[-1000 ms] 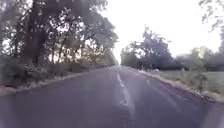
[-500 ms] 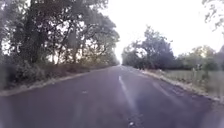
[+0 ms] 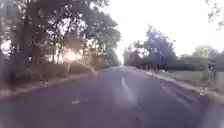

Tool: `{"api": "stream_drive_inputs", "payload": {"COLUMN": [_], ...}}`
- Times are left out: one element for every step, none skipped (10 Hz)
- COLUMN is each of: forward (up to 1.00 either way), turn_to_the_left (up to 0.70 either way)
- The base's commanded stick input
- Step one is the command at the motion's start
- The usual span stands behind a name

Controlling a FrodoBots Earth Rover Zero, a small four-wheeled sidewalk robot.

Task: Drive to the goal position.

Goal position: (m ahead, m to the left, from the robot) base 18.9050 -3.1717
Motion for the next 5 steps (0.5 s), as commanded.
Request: {"api": "stream_drive_inputs", "payload": {"forward": [1.0,1.0,1.0,1.0,1.0], "turn_to_the_left": [0.0,0.0,0.0,0.0,0.0]}}
